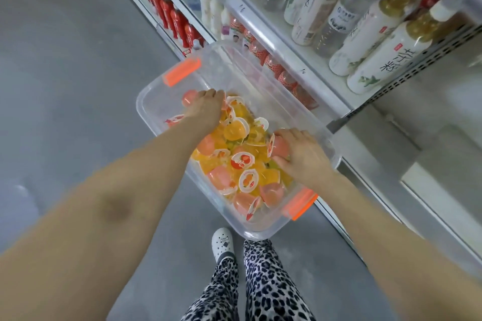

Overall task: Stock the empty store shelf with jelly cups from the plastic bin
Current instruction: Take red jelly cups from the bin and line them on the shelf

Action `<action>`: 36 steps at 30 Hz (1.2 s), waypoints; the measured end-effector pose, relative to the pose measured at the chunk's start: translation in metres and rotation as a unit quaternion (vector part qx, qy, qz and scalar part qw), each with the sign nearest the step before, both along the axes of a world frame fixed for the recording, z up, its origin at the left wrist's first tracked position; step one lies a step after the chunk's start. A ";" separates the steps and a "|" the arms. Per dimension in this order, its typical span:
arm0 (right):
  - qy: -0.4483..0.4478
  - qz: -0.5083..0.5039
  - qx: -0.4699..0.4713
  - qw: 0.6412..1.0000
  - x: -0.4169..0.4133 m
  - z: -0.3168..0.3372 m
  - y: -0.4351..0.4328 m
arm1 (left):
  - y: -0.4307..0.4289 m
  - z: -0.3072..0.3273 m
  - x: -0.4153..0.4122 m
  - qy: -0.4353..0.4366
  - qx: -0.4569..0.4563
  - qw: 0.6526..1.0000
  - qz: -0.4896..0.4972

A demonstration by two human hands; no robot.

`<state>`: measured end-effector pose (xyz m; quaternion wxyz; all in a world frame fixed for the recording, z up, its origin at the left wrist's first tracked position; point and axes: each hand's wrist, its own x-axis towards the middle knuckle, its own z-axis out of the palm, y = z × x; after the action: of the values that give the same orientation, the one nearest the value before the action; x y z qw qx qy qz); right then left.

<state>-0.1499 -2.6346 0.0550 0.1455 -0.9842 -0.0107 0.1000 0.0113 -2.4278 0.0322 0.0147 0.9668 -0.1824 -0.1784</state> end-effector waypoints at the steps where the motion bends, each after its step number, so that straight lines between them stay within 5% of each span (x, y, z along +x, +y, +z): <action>1: 0.007 -0.004 0.000 1.000 0.000 -0.001 -0.001 | -0.003 -0.002 0.003 0.004 0.016 1.000 -0.003; 7: -0.001 -0.022 0.012 1.000 0.001 -0.004 -0.002 | -0.006 0.000 0.009 -0.030 0.041 0.999 0.009; 17: -0.063 -0.147 0.099 0.982 -0.012 0.021 0.004 | 0.006 0.039 -0.054 -0.069 -0.243 0.964 0.086; 23: -0.094 -0.174 0.149 0.969 -0.044 0.065 0.000 | -0.002 0.077 -0.100 -0.033 -0.318 0.947 0.039; 36: -0.262 -0.265 0.096 0.923 -0.135 0.159 -0.094 | -0.109 0.157 -0.158 0.011 -0.368 0.917 -0.155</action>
<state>-0.2848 -2.7284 0.2136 0.2523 -0.9237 0.2028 -0.2047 -0.1466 -2.5365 0.1890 0.3440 0.8505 -0.3826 -0.1097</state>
